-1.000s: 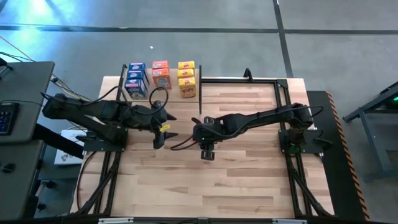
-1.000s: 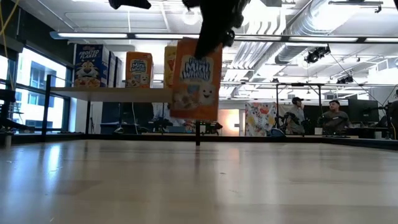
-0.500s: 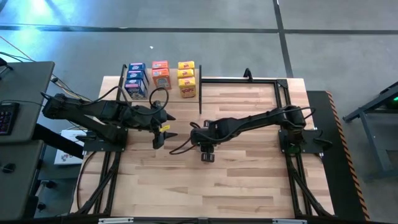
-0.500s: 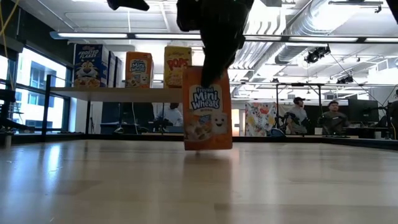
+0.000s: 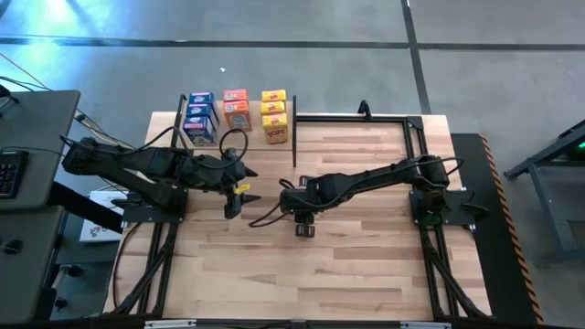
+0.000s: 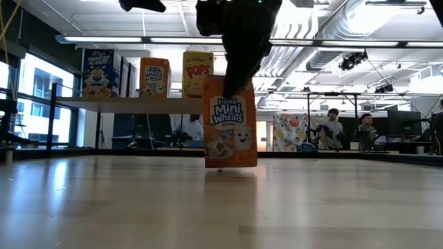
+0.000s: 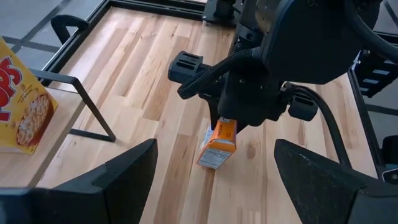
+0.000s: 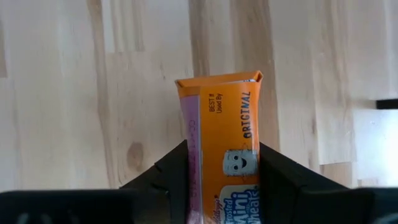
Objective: Stack cereal on shelf
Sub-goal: Put the orange cereal box on the shelf aligned with the other orange cereal boxes
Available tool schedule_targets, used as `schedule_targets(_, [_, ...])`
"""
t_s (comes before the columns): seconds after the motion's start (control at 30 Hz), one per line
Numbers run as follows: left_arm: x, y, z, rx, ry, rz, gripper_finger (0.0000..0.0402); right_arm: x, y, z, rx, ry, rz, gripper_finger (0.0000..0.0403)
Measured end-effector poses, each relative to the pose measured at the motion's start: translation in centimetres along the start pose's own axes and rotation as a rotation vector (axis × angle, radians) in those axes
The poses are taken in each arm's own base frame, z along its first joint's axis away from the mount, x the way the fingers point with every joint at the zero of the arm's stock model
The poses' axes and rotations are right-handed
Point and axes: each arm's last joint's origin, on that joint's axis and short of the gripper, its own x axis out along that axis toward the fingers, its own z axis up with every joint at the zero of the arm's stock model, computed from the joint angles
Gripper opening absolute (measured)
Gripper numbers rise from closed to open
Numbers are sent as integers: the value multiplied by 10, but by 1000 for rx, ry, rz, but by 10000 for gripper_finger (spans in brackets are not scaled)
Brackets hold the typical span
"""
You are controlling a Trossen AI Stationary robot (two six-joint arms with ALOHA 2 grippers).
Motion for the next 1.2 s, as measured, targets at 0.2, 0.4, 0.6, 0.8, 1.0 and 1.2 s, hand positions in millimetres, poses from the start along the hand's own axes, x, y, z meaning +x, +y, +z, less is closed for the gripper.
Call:
schedule_targets(0.2, [0, 0, 0, 0, 0, 0, 314, 0, 1, -1, 6, 6, -4, 179])
schedule_targets(0.4, [0, 0, 0, 0, 0, 0, 314, 0, 3, -1, 4, 11, 23, 213])
schedule_targets(0.6, [0, 0, 0, 0, -1, 0, 314, -1, 3, -1, 3, 10, 23, 220])
schedule_targets(0.8, [0, 0, 0, 0, -2, 0, 314, -16, 3, 3, 4, -16, 29, 220])
schedule_targets(1.0, [0, 0, 0, 0, -2, 0, 314, -43, 1, 13, -16, -14, 28, 220])
schedule_targets(1.2, [0, 0, 0, 7, -1, 0, 314, -80, -3, 16, -30, 26, 14, 220])
